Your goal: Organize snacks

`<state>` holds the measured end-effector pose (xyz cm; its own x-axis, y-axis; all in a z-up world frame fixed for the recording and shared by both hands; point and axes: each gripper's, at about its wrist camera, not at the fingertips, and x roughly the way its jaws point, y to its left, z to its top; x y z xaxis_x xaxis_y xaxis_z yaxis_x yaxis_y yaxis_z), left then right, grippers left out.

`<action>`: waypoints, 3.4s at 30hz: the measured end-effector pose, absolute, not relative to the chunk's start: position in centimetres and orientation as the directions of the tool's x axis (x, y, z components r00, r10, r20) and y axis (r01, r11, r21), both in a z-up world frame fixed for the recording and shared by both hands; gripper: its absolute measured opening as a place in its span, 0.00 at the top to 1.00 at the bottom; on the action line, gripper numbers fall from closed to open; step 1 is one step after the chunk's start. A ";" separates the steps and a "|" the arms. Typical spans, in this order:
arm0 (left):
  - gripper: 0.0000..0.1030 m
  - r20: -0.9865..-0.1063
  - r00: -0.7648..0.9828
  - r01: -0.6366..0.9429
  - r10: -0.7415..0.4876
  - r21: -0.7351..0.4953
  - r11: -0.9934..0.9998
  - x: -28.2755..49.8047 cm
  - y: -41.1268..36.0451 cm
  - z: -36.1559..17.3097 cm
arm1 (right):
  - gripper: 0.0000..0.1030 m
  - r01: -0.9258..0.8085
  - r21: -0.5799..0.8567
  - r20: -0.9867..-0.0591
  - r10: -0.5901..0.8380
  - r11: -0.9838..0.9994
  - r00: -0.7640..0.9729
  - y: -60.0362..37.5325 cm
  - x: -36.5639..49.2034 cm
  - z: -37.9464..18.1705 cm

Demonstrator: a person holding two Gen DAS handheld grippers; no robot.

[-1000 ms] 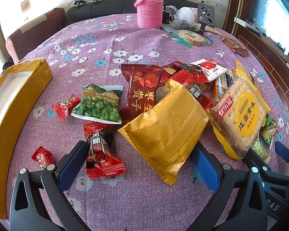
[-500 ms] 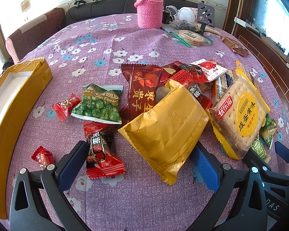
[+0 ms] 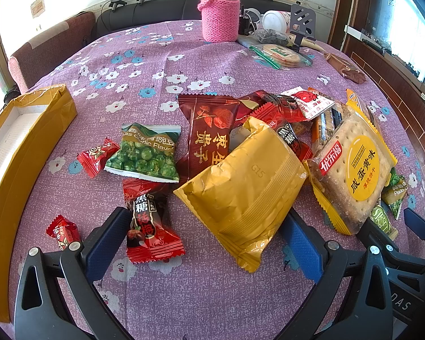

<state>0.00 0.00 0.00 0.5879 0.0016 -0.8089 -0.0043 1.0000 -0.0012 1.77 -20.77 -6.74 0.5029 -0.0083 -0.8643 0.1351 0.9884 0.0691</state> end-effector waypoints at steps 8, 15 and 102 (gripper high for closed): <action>0.00 -0.809 0.588 -0.004 0.001 -0.001 1.000 0.0 0.0 0.0 | 0.00 0.135 0.069 -0.864 -0.008 0.988 0.503 -20.8 1.8 -6.7; 0.00 -0.809 0.588 -0.004 0.001 -0.001 1.000 0.0 0.0 0.0 | 0.00 0.135 0.069 -0.864 -0.008 0.988 0.503 -20.8 1.8 -6.7; 0.00 -0.519 0.822 0.028 -0.235 -0.374 0.927 -15.0 22.6 15.2 | 0.00 0.109 0.063 -0.892 0.007 0.992 0.452 -20.8 2.6 -6.8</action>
